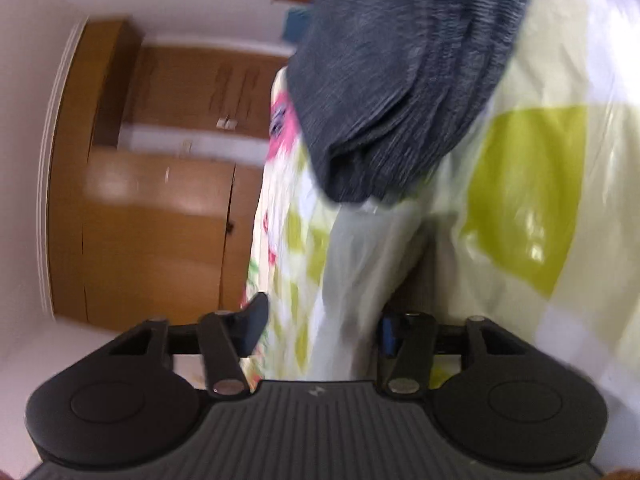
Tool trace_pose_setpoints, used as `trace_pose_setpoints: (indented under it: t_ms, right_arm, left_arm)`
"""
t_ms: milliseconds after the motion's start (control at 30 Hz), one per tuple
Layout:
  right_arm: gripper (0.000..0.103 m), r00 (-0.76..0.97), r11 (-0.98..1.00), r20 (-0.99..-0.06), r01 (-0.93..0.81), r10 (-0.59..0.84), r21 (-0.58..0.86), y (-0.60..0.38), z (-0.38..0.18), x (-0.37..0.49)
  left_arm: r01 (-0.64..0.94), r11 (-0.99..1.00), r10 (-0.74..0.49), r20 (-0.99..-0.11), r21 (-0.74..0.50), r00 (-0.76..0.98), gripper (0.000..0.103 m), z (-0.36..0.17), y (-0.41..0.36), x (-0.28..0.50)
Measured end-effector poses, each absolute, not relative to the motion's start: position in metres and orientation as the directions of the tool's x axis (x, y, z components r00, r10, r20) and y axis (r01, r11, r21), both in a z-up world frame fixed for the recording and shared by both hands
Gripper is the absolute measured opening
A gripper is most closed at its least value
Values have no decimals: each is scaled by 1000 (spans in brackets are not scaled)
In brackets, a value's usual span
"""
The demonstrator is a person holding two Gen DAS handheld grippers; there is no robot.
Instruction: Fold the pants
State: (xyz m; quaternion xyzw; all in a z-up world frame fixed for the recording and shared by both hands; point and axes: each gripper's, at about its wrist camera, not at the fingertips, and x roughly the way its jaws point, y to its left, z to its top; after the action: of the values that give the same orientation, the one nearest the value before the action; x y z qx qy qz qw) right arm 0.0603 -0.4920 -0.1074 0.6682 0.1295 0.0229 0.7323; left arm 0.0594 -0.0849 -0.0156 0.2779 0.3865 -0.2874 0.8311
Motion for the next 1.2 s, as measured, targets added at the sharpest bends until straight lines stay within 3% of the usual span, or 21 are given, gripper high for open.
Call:
trace_pose_setpoints:
  t_ms: [33, 100, 167, 267, 300, 333, 500, 633, 867, 1033, 1133, 1200]
  right_arm:
    - [44, 967, 140, -140, 111, 215, 984, -488, -101, 58]
    - [43, 958, 225, -136, 79, 252, 971, -476, -95, 56]
    - [40, 934, 237, -217, 151, 284, 960, -468, -110, 68]
    - [28, 925, 205, -213, 154, 314, 967, -468, -117, 82]
    - [23, 925, 198, -217, 160, 312, 967, -471, -113, 84]
    - [4, 929, 189, -210, 158, 303, 969, -475, -109, 83]
    - [5, 964, 248, -154, 98, 216, 964, -491, -72, 55]
    - [5, 942, 406, -287, 198, 174, 892, -485, -51, 50]
    - [5, 922, 688, -300, 51, 247, 724, -398, 28, 65]
    - [5, 828, 892, -402, -234, 391, 386, -244, 69, 88]
    - [5, 711, 867, -499, -447, 494, 221, -140, 64, 98]
    - [5, 664, 820, -571, -571, 483, 31, -69, 47, 96]
  left_arm:
    - [691, 683, -265, -802, 236, 536, 45, -16, -84, 60]
    - [687, 689, -269, -799, 230, 537, 46, -17, -84, 61]
    - [679, 697, -269, -794, 231, 546, 46, -19, -85, 64]
    - [669, 707, -276, -781, 230, 560, 46, -19, -88, 66]
    - [664, 710, -275, -776, 234, 567, 46, -20, -89, 65]
    - [664, 711, -277, -777, 230, 565, 46, -21, -90, 65]
    - [698, 691, -326, -782, 186, 532, 47, -30, -98, 55]
    - [699, 692, -351, -763, 180, 543, 47, -30, -98, 48]
    - [585, 793, -305, -718, 172, 626, 49, -16, -26, 41]
    - [432, 888, -216, -683, 160, 698, 50, -11, 42, 32]
    - [334, 931, -156, -662, 151, 733, 51, -9, 83, 22]
    - [263, 954, -112, -650, 141, 752, 52, -8, 110, 14]
